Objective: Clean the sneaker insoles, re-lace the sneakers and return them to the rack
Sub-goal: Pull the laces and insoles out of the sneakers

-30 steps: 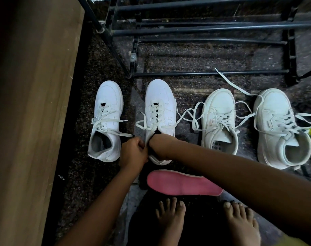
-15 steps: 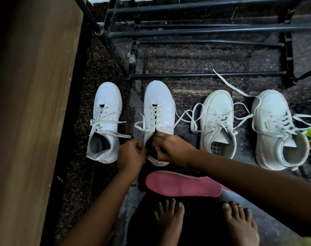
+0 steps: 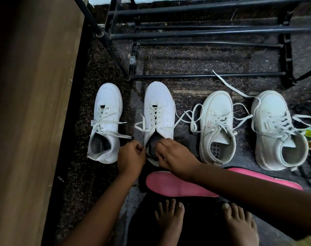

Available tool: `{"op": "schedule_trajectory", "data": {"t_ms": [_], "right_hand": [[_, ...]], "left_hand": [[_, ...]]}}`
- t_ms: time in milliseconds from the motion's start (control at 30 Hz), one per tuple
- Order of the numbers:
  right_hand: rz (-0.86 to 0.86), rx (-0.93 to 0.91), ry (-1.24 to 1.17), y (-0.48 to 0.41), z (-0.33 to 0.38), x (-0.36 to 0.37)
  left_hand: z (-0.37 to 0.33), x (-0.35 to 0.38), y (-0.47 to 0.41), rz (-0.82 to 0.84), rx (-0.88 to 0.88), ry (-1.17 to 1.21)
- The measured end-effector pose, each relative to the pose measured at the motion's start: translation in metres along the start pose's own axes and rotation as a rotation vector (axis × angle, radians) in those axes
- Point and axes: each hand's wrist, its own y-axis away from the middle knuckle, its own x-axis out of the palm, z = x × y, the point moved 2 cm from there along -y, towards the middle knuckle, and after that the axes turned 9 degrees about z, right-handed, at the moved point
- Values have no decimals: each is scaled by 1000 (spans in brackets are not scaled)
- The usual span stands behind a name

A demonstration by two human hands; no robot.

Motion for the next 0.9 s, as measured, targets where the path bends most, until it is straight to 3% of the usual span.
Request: {"op": "schedule_trajectory", "data": {"t_ms": [133,333,533,733,900], "right_hand": [[-10,-45,141,5,0,4],[86,105,490,0,2,13],[83,184,391,-6,12,10],[76,105,414,0,22,7],[-34,17,432,14,30,12]], "left_hand": [[0,0,0,-1,14,-3],[1,0,-2,19,-21,35],[-2,-3,-5,34,-77,69],[-4,-4,-6,40,-135,104],[-5,-7,-6,55,-104,101]]}}
